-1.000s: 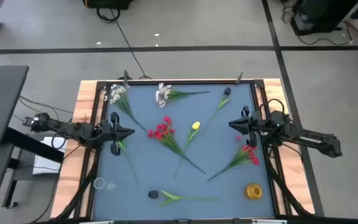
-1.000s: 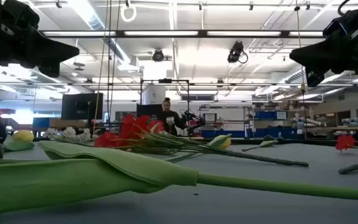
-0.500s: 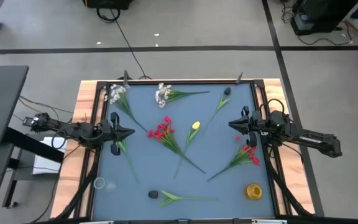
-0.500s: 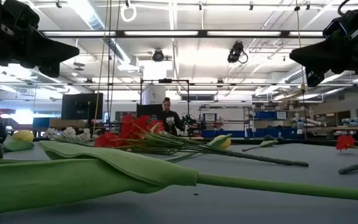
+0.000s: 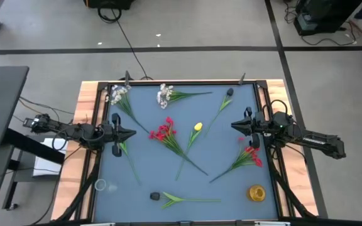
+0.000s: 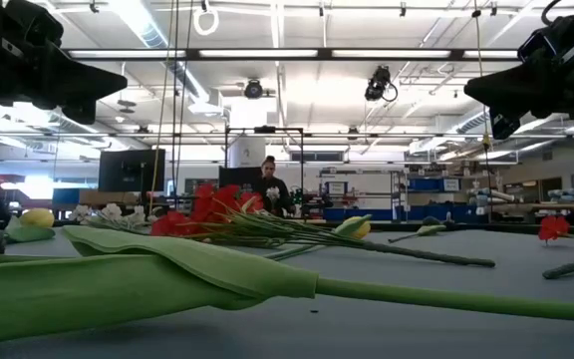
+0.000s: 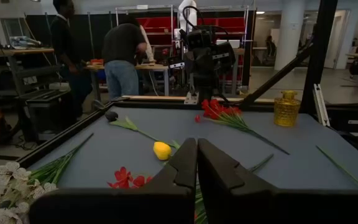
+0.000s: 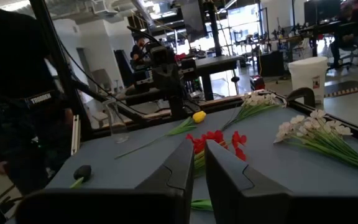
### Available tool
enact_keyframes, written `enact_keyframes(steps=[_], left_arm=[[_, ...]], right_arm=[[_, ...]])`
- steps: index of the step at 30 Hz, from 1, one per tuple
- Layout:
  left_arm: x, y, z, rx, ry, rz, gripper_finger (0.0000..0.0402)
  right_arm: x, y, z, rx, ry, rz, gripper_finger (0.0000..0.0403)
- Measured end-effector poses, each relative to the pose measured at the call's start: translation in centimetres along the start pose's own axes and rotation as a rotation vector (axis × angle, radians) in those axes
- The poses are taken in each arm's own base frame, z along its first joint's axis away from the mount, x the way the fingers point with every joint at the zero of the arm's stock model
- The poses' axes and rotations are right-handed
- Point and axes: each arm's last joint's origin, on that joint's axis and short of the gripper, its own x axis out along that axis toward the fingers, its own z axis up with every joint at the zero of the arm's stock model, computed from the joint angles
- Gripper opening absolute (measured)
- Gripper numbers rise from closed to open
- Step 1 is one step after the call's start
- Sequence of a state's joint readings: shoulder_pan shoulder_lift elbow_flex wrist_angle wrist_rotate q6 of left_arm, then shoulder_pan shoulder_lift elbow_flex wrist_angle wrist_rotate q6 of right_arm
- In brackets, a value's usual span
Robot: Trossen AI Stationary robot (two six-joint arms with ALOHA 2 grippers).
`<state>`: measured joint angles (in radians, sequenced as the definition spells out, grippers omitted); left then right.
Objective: Sort flowers into vase by color
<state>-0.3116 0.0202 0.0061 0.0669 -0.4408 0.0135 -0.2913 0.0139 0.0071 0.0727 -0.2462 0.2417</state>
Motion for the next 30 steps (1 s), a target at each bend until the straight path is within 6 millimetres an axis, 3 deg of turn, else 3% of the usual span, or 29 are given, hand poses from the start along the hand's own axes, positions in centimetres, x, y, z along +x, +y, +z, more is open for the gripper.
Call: enact_keyframes(steps=[23, 30], left_arm=[[0.00, 0.00, 0.00, 0.001, 0.000, 0.000, 0.0020], [0.00, 0.02, 0.00, 0.277, 0.001, 0.007, 0.0020]], right_arm=[[0.00, 0.00, -0.01, 0.000, 0.000, 0.000, 0.0050], [0.00, 0.00, 0.00, 0.000, 0.000, 0.000, 0.0050]])
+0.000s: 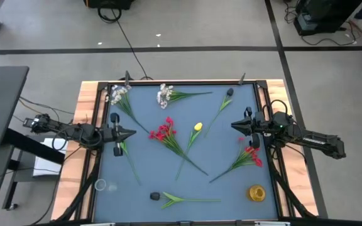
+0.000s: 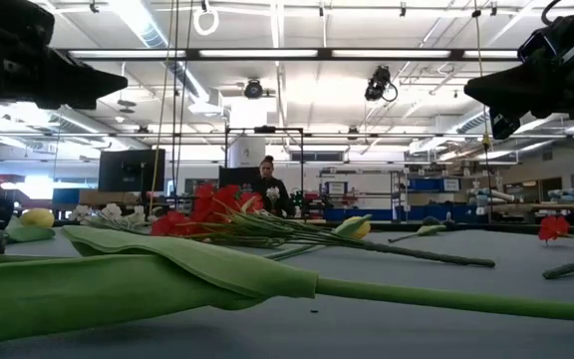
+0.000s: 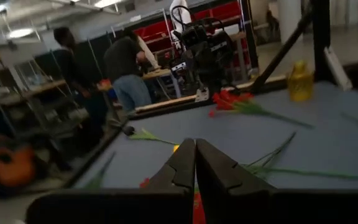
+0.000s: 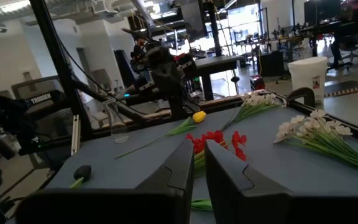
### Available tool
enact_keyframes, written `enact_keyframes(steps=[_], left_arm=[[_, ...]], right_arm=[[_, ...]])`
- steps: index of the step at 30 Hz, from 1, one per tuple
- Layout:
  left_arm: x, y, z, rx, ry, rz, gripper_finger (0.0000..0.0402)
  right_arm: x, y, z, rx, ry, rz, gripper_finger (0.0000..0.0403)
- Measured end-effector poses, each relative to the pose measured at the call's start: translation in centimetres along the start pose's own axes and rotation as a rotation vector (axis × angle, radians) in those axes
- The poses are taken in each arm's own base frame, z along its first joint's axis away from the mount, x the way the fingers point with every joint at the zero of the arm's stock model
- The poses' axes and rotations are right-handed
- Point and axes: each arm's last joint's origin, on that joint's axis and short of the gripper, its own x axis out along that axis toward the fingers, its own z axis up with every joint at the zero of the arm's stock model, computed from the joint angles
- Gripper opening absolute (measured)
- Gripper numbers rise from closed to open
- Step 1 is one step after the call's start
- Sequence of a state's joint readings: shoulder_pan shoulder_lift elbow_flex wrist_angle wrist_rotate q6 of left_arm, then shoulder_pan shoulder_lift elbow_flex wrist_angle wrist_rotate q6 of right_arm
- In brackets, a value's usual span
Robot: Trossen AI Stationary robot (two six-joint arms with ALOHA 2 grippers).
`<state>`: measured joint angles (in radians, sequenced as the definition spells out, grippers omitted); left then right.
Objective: Sort flowers into vase by color
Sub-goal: Put the right white flower into the yellow flower vase
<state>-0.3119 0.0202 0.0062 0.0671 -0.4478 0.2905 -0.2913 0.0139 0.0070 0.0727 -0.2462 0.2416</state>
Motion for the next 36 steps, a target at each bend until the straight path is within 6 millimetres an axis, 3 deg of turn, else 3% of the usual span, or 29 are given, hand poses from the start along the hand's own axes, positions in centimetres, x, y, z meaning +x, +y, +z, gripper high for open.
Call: enact_keyframes(steps=[7, 17, 24, 30, 33, 36], left_arm=[[0.0, 0.0, 0.0, 0.040, 0.004, 0.013, 0.0020], [-0.1, 0.6, -0.1, 0.037, 0.055, 0.205, 0.0020], [-0.1, 0.8, 0.3, 0.004, 0.026, 0.233, 0.0020], [-0.2, 1.3, 1.3, -0.355, -0.107, 0.295, 0.0020], [-0.4, 1.8, 1.4, -0.536, -0.135, 0.449, 0.0020], [-0.7, 2.1, 1.2, -0.576, -0.122, 0.607, 0.0020]], right_arm=[[0.0, 0.0, 0.0, 0.000, 0.000, 0.000, 0.0050], [0.0, -0.1, 0.1, -0.001, -0.022, -0.041, 0.0050], [-0.2, 0.0, 1.6, 0.343, -0.205, -0.053, 0.0050], [-0.5, -0.6, 2.4, 0.492, -0.419, -0.275, 0.0050], [-0.6, -0.9, 2.5, 0.581, -0.493, -0.357, 0.0050], [-0.3, -1.1, 2.3, 0.596, -0.464, -0.372, 0.0050]])
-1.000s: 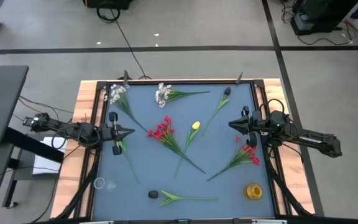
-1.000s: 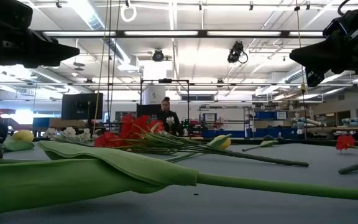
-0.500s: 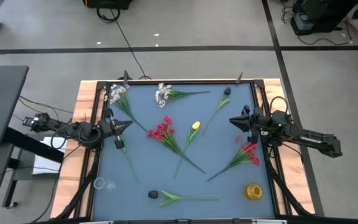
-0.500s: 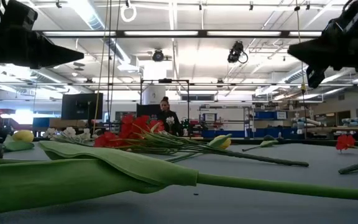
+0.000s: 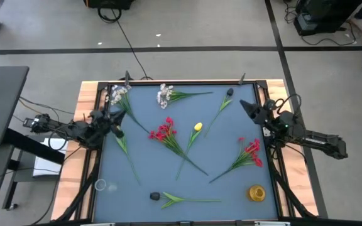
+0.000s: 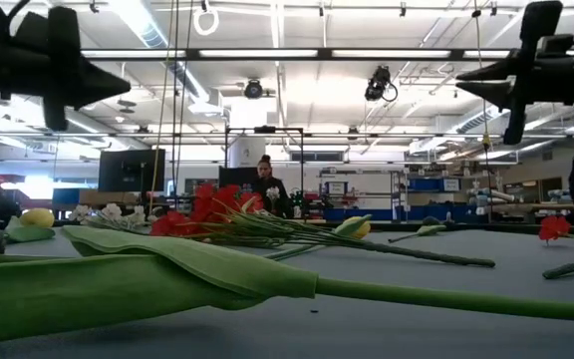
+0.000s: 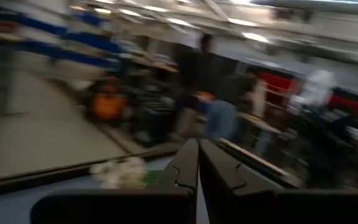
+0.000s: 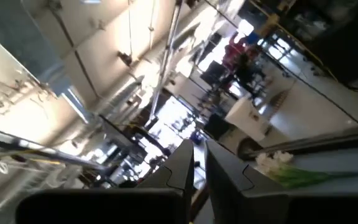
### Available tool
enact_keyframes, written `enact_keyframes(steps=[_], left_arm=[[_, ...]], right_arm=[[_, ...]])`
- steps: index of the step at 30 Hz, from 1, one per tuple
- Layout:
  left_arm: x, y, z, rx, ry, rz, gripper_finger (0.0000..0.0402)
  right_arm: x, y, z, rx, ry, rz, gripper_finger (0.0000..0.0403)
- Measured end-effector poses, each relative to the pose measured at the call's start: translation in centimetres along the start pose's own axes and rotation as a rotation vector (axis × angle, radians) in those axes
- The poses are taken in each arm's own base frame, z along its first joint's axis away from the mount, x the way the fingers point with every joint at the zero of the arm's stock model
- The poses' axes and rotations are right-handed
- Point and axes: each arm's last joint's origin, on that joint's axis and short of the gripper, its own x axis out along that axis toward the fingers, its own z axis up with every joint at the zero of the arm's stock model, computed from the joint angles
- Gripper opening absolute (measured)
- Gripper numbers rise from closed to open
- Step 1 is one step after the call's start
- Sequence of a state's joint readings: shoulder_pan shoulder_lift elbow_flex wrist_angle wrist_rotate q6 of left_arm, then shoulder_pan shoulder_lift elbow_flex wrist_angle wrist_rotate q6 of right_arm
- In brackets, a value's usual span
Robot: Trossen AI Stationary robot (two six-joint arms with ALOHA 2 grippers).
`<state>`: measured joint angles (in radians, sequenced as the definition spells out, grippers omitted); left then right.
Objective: Sort flowers into vase by color
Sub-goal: Put the right white flower into the yellow flower vase
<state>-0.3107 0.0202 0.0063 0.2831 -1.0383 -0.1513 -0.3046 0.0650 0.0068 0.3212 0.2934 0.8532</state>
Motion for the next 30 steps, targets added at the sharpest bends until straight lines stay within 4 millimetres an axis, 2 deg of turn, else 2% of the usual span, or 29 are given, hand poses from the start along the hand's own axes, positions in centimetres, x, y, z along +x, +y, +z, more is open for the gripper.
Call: enact_keyframes(steps=[4, 8, 12, 17, 21, 26, 30], left_arm=[[0.0, 0.4, 0.3, -0.028, -0.037, 0.146, 0.0020], [0.0, 0.4, 0.6, -0.107, -0.054, 0.139, 0.0020], [0.0, 0.3, 0.6, -0.185, -0.057, 0.110, 0.0020], [0.1, 0.4, 0.7, -0.126, -0.066, 0.139, 0.0021], [0.4, 0.3, 0.6, -0.126, -0.057, 0.131, 0.0038], [0.6, -0.2, -0.1, -0.141, -0.008, 0.056, 0.0080], [0.7, -0.6, -0.4, -0.127, 0.037, -0.034, 0.0115]], right_arm=[[0.6, 0.0, -0.3, 0.079, 0.046, -0.054, 0.0050], [1.8, 0.5, -0.2, 0.108, 0.061, -0.136, 0.0050], [3.8, 1.6, 0.0, 0.115, 0.089, -0.211, 0.0050], [7.7, 2.8, -0.2, 0.092, 0.109, -0.354, 0.0050], [11.4, 2.7, -0.7, 0.091, 0.127, -0.526, 0.0050], [16.0, 1.7, -1.7, 0.022, 0.340, -0.722, 0.0050], [19.3, 1.0, -1.7, -0.110, 0.548, -0.832, 0.0052]])
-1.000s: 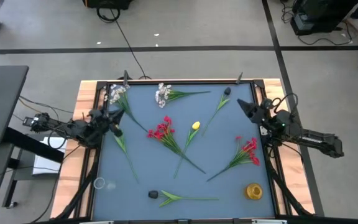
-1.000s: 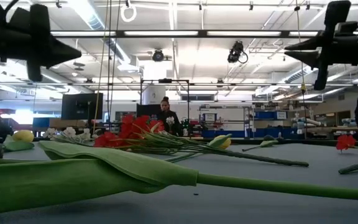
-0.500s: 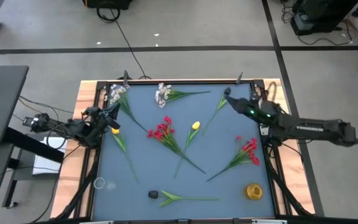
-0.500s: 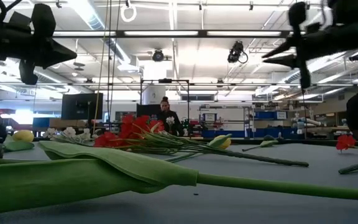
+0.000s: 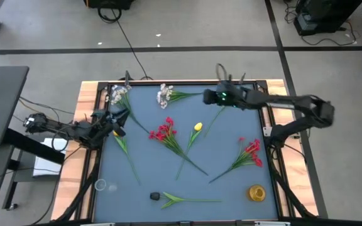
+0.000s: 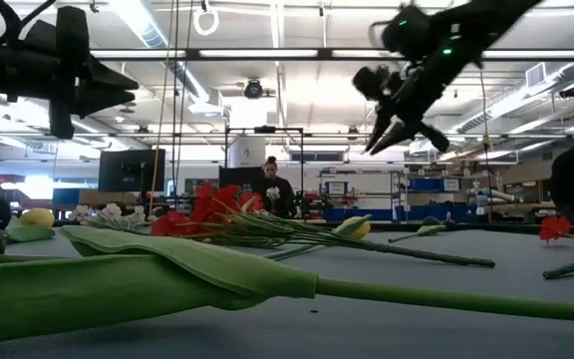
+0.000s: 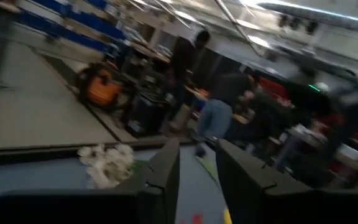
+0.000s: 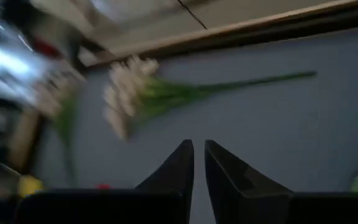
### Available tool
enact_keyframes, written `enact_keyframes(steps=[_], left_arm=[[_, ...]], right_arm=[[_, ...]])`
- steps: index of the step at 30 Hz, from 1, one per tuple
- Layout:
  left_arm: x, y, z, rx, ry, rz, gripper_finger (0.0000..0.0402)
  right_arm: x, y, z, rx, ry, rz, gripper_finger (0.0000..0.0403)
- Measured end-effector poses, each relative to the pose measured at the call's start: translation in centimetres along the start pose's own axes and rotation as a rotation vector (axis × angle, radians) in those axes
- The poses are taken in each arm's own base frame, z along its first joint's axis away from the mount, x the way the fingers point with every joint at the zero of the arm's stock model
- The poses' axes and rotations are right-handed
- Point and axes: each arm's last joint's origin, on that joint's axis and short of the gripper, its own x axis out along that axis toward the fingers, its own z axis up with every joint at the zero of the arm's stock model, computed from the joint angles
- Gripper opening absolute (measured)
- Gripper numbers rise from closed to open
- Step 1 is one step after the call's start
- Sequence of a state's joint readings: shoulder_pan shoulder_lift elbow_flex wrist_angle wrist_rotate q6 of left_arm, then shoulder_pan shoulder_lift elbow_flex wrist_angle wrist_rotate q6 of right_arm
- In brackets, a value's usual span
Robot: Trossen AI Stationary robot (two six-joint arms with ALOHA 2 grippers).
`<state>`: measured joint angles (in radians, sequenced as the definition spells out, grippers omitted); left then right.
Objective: Sort flowers into vase by color
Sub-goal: Put the right white flower into the yellow flower vase
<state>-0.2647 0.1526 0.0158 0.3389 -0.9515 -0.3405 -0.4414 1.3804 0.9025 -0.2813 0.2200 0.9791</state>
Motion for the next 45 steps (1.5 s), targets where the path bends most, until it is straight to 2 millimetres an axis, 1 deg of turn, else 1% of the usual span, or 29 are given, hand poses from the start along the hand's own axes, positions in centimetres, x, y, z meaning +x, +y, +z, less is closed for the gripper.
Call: enact_keyframes(steps=[5, 8, 12, 16, 21, 25, 29, 32, 35, 38, 45], left_arm=[[0.2, -0.2, -0.4, -0.010, 0.033, -0.021, 0.0125], [0.3, -0.2, -0.8, 0.015, 0.054, -0.013, 0.0126], [0.5, -0.2, -1.5, -0.032, 0.093, 0.008, 0.0126], [0.7, -0.2, -2.4, -0.071, 0.138, 0.043, 0.0126], [0.9, -0.1, -3.2, -0.134, 0.160, 0.101, 0.0126], [1.0, -0.1, -3.7, -0.175, 0.173, 0.129, 0.0126], [1.0, 0.0, -4.1, -0.188, 0.182, 0.148, 0.0126], [1.1, 0.0, -4.3, -0.191, 0.187, 0.157, 0.0126], [1.1, 0.0, -4.4, -0.189, 0.190, 0.161, 0.0126], [1.1, 0.0, -4.4, -0.190, 0.190, 0.162, 0.0126], [1.1, 0.1, -4.4, -0.187, 0.176, 0.185, 0.0126]], right_arm=[[2.8, 1.4, 2.1, -0.268, 0.150, -0.101, 0.0071], [4.7, 1.6, 3.1, -0.434, 0.229, -0.118, 0.0093], [7.1, 1.3, 4.4, -0.588, 0.307, -0.102, 0.0126], [9.4, 0.3, 5.7, -0.689, 0.377, -0.105, 0.0149], [12.5, -0.6, 7.8, -0.796, 0.444, -0.131, 0.0152], [15.1, -0.5, 9.0, -0.917, 0.538, -0.133, 0.0148], [17.3, -0.4, 9.2, -1.069, 0.654, -0.133, 0.0147], [18.7, -0.7, 9.0, -1.136, 0.692, -0.114, 0.0146], [19.6, -1.3, 9.0, -1.117, 0.716, -0.083, 0.0146], [19.7, -1.5, 9.0, -1.096, 0.725, -0.047, 0.0146], [19.8, -1.4, 9.1, -1.122, 0.699, -0.049, 0.0140]])
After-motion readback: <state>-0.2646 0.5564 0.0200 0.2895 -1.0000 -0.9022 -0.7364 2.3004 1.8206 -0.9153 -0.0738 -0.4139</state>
